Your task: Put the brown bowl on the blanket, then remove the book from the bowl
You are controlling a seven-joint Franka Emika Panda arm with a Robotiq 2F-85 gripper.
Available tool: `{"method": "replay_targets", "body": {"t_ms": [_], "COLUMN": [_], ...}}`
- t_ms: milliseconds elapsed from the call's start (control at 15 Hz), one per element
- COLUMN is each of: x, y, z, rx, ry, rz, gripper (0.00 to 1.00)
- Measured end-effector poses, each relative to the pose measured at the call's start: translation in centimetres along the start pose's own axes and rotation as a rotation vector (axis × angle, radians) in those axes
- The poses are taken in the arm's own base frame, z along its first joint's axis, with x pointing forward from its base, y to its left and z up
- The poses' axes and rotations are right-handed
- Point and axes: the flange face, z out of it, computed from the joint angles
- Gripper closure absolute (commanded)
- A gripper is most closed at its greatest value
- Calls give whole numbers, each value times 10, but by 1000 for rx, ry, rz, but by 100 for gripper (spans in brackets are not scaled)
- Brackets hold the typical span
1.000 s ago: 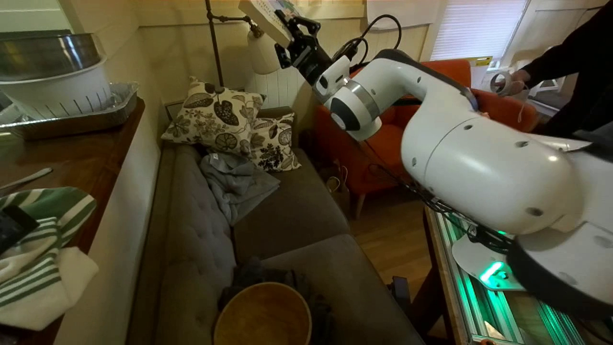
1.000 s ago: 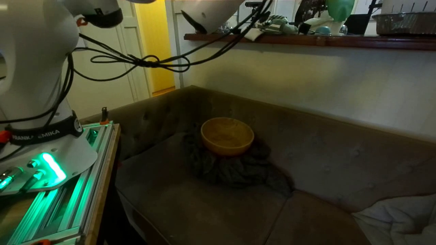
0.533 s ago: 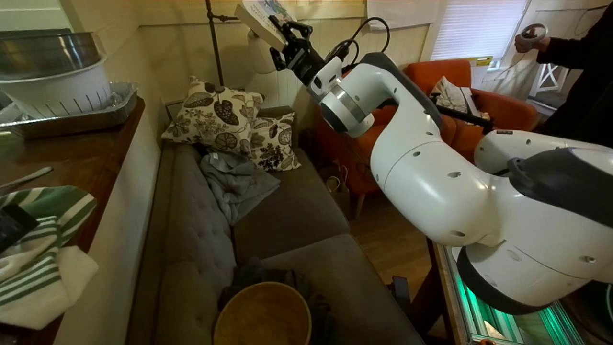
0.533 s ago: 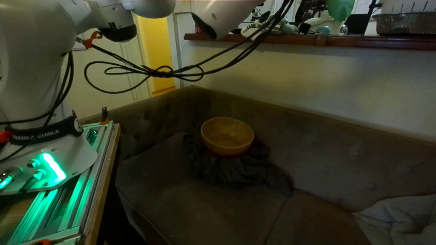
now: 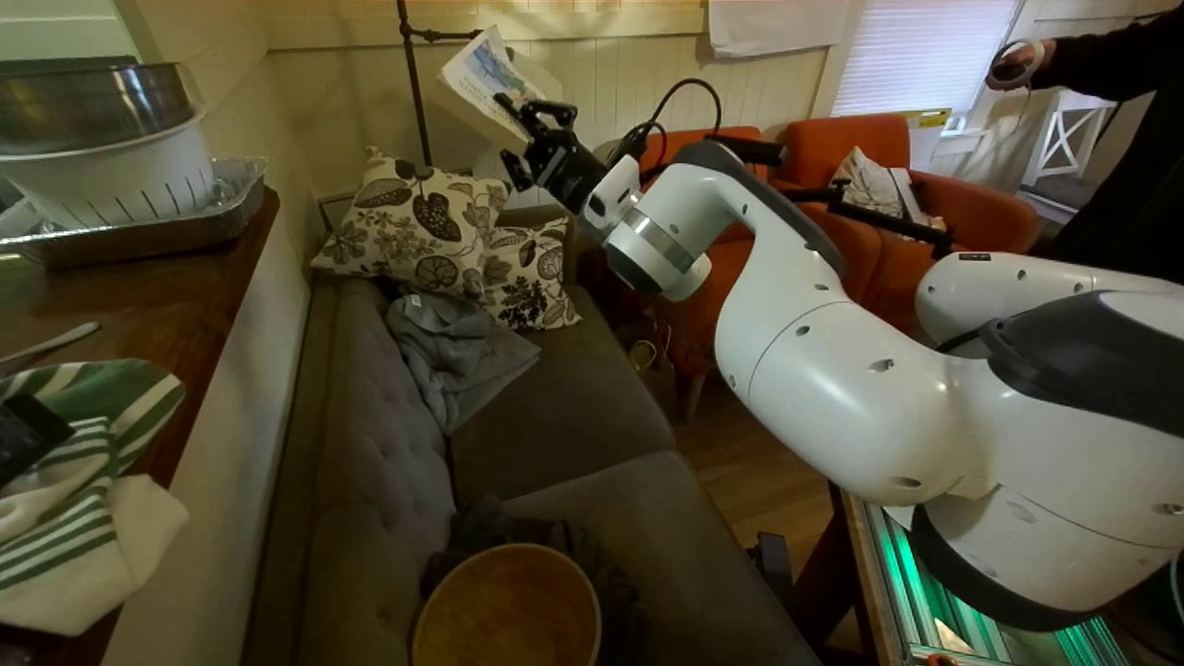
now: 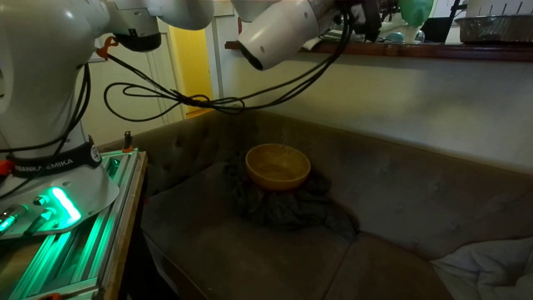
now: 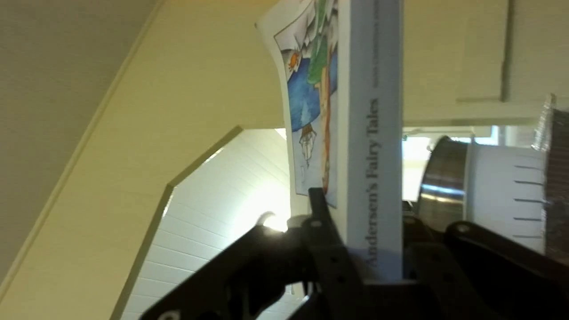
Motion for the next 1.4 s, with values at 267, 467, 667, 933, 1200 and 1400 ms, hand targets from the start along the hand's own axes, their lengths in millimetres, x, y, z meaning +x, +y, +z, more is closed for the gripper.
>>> {"method": "replay_targets", "body": {"t_ms": [267,467,667,933,1200,1400], "x": [48,80,113,164,207,220], "y": [-70,-111,-148,-191,-214,-211], "z": [-26,-46,-72,-126,-200,-251], "rx": [119,186,256,377,551,681], "ry": [74,123,163,216,225,189], "rz": [115,197,272,344,346,269], "gripper": [94,94,94,94,94,76]}}
